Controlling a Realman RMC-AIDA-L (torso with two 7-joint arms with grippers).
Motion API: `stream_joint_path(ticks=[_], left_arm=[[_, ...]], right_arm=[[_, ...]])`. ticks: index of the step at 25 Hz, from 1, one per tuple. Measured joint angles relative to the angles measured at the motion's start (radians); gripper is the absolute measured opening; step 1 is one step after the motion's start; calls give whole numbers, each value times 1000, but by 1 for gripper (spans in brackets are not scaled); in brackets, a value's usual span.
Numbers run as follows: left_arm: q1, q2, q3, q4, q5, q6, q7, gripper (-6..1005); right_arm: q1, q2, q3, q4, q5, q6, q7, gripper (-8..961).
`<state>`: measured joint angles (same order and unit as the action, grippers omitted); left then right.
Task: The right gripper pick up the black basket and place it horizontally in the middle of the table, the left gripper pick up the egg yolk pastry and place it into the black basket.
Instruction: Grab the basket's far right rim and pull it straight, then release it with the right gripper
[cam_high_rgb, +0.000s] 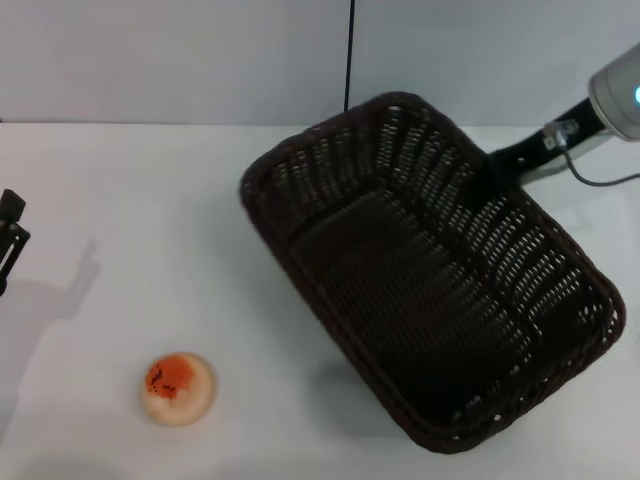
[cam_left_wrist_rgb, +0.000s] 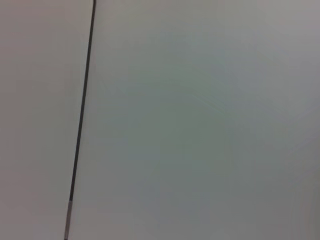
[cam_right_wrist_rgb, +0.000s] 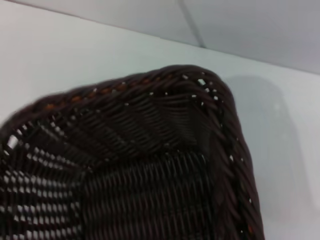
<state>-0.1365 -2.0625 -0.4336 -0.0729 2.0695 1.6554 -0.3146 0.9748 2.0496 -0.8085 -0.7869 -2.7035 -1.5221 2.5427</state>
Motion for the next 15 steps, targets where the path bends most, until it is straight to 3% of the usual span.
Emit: stream_joint_path(ticks=[6,11,15], left_arm=[[2,-3,0,-5,0,5,-9,844],[9,-4,18,-7,8,8,-14,844],[26,-5,35,-28,9,23,-13,844]], right_arm=[[19,-16,-17,-10,48,-18,-206,152],[57,-22,-82,-56,82,-39,-487,174],[86,-27,-122,-59,87,-41,-580,191]])
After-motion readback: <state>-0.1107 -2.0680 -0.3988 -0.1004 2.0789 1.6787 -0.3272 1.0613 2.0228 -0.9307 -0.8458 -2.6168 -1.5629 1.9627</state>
